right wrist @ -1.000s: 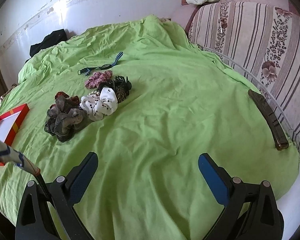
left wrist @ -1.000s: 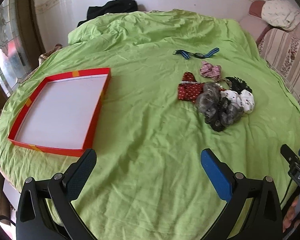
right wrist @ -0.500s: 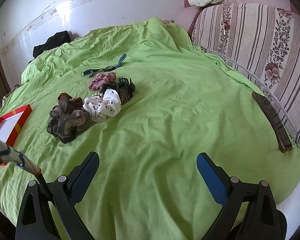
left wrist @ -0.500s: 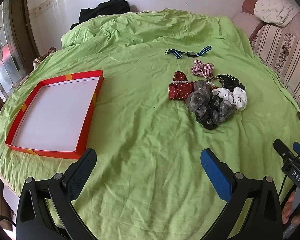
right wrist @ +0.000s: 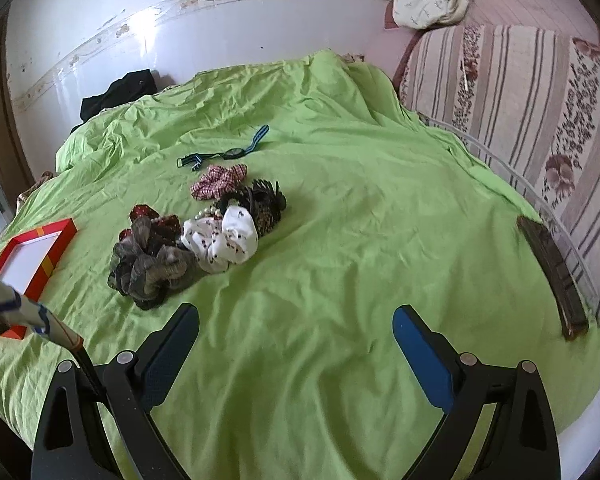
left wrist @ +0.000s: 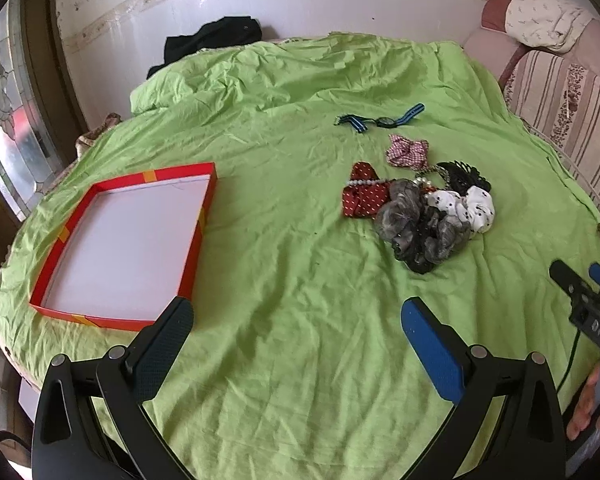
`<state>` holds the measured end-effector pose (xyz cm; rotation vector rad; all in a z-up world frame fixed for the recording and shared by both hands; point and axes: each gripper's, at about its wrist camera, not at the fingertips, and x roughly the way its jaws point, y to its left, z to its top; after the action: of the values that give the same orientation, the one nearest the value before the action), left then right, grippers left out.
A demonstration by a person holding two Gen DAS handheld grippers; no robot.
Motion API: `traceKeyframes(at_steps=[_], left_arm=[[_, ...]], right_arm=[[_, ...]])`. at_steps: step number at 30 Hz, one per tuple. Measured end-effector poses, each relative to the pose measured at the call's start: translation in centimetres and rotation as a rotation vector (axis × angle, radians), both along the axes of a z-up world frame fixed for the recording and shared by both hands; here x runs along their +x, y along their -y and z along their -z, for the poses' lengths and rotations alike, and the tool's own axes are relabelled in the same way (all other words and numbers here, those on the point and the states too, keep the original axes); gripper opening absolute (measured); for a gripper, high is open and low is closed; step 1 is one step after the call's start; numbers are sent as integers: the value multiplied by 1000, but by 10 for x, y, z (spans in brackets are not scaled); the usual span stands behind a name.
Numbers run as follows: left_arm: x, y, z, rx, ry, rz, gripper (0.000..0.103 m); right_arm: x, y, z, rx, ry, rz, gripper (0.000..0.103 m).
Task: Organize jewelry
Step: 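Move both grippers toward the pile of scrunchies on the green sheet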
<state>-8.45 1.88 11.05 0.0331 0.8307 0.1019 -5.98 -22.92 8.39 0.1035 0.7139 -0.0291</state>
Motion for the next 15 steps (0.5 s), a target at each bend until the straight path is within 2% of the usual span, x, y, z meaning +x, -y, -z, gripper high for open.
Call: traceKeyframes(at_steps=[3,5,7,15], left_arm=[[5,1,0,-19,-19,19,103],[15,-1,-3,-40,-34,29,103],[27,-2,-5,-71,-50,40,103],[78,4,7,-197,-141,77,100]], right_arm=[[12,6,-6,39,-13,-28,93],[25,9,-7,73,-42,-54,84],[37,10,-6,99,-76,-73,81],[74,2,4,197,-139,-126,81]])
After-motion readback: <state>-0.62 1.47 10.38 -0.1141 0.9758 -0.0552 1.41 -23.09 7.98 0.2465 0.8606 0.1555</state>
